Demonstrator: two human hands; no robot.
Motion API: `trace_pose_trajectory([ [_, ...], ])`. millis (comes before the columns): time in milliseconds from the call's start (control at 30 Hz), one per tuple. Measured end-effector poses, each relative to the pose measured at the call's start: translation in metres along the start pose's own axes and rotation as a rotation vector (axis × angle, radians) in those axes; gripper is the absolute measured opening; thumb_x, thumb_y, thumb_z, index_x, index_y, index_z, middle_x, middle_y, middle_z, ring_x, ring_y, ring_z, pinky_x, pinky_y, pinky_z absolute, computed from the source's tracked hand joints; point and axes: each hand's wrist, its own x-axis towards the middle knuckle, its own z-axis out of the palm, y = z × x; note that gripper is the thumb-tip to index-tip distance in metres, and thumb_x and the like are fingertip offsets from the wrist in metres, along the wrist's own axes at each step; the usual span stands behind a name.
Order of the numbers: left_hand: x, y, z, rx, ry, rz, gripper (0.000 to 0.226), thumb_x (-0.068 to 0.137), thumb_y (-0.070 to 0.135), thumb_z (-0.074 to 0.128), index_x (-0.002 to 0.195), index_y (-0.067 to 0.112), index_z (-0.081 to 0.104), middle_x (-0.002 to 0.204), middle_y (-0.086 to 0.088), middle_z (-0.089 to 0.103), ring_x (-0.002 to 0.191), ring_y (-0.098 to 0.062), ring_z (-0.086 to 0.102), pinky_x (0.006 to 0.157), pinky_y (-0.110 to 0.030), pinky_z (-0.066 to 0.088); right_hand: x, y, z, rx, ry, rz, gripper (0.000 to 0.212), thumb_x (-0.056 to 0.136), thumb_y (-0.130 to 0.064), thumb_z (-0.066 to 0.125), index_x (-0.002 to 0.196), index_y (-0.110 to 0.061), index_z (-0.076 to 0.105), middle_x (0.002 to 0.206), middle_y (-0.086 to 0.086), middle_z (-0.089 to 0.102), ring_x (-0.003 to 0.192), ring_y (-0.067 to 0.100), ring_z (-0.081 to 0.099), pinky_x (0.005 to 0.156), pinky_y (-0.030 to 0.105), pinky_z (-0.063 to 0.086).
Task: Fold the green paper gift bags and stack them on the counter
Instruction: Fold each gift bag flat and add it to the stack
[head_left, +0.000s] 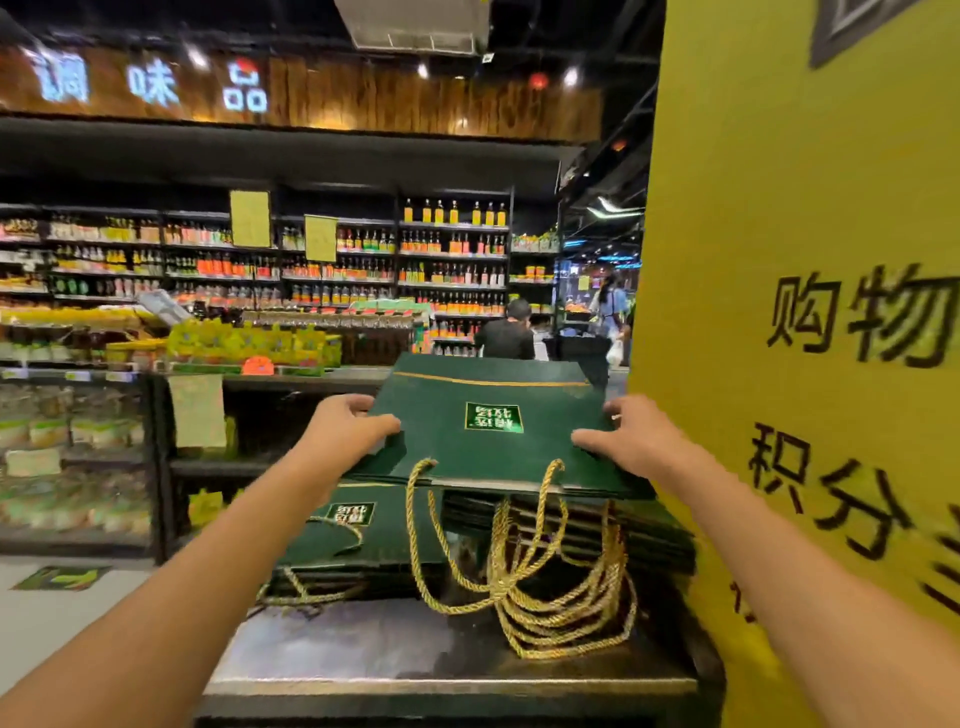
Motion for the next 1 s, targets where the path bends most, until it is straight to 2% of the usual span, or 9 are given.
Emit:
trace_pose_trajectory([
  [133, 0.013, -0.008, 0.041, -0.010, -0.009, -0.014, 0.053, 0.094, 0.007, 0.068, 0.142, -0.003, 0.050, 0.092, -0.006, 0.064, 0.073, -0.012, 0.057, 0.064, -0.024, 0.046, 0.022, 0.040, 0.010, -0.126, 0.104, 0.071, 0.051, 0.096, -0.035, 0.069, 0.132, 0.000, 0.060, 0.135, 0.016, 0.063, 0.121, 0.033, 0.060, 0.102, 0.042, 0.048],
  [267, 0.027, -0.019, 0.065, -0.011, -0.041, -0.057, 0.035, 0.093, 0.005, 0.063, 0.128, 0.001, 0.061, 0.084, -0.009, 0.064, 0.075, -0.023, 0.058, 0.072, -0.032, 0.046, 0.038, 0.066, 0.023, -0.336, 0.163, 0.081, 0.030, 0.099, -0.039, 0.057, 0.109, -0.013, 0.068, 0.112, 0.010, 0.071, 0.102, 0.031, 0.064, 0.092, 0.042, 0.053],
  [433, 0.036, -0.026, 0.079, 0.056, -0.082, -0.065, 0.034, 0.092, 0.013, 0.063, 0.124, 0.003, 0.065, 0.090, -0.011, 0.066, 0.082, -0.023, 0.059, 0.074, -0.034, 0.046, 0.043, 0.070, 0.031, -0.498, 0.147, 0.084, 0.028, 0.097, -0.033, 0.051, 0.111, -0.013, 0.066, 0.110, 0.010, 0.067, 0.105, 0.033, 0.059, 0.090, 0.041, 0.054],
  [533, 0.038, -0.029, 0.086, 0.247, -0.108, -0.018, 0.030, 0.084, 0.032, 0.064, 0.112, 0.023, 0.064, 0.120, -0.009, 0.064, 0.120, -0.033, 0.054, 0.105, -0.045, 0.044, 0.047, 0.075, 0.038, -0.428, 0.147, 0.043, 0.032, 0.097, -0.036, 0.054, 0.116, -0.015, 0.068, 0.117, 0.007, 0.067, 0.110, 0.029, 0.058, 0.093, 0.041, 0.053],
  [600, 0.037, -0.024, 0.088, 0.380, -0.108, 0.049, 0.044, 0.087, 0.041, 0.062, 0.127, 0.026, 0.060, 0.131, -0.008, 0.058, 0.130, -0.033, 0.046, 0.110, -0.047, 0.039, 0.052, 0.081, 0.042, -0.277, 0.110, 0.024, 0.038, 0.100, -0.039, 0.053, 0.126, -0.015, 0.065, 0.123, 0.007, 0.067, 0.112, 0.027, 0.061, 0.095, 0.042, 0.053],
  [700, 0.045, -0.011, 0.087, 0.487, -0.139, 0.259, 0.055, 0.093, 0.047, 0.060, 0.142, 0.025, 0.053, 0.132, -0.008, 0.059, 0.117, -0.025, 0.055, 0.102, -0.041, 0.045, 0.062, 0.086, 0.043, -0.079, 0.057, -0.013, 0.054, 0.102, -0.049, 0.050, 0.145, -0.015, 0.053, 0.145, 0.005, 0.057, 0.130, 0.024, 0.054, 0.106, 0.038, 0.046],
  [767, 0.052, 0.001, 0.088, 0.591, -0.217, 0.400, 0.058, 0.099, 0.048, 0.056, 0.151, 0.025, 0.045, 0.151, -0.005, 0.047, 0.130, -0.023, 0.051, 0.110, -0.040, 0.041, 0.071, 0.087, 0.043, -0.040, -0.005, -0.018, 0.062, 0.103, -0.055, 0.045, 0.152, -0.016, 0.045, 0.155, 0.004, 0.047, 0.139, 0.024, 0.046, 0.113, 0.038, 0.039],
  [833, 0.063, 0.011, 0.096, 0.748, -0.343, 0.491, 0.061, 0.100, 0.055, 0.050, 0.154, 0.030, 0.039, 0.162, 0.001, 0.034, 0.147, -0.020, 0.034, 0.121, -0.041, 0.028, 0.080, 0.088, 0.046, -0.063, -0.064, -0.030, 0.064, 0.104, -0.056, 0.041, 0.155, -0.017, 0.041, 0.159, 0.003, 0.041, 0.144, 0.024, 0.041, 0.116, 0.038, 0.034],
  [1000, 0.088, 0.002, 0.125, 1.072, -0.632, 0.464, 0.069, 0.097, 0.071, 0.034, 0.158, 0.040, 0.028, 0.170, -0.001, 0.011, 0.156, -0.026, 0.011, 0.125, -0.048, 0.009, 0.098, 0.100, 0.063, -0.318, -0.219, 0.000, 0.073, 0.100, -0.069, 0.028, 0.161, -0.030, 0.022, 0.170, 0.009, 0.009, 0.156, 0.029, 0.007, 0.124, 0.045, 0.010],
])
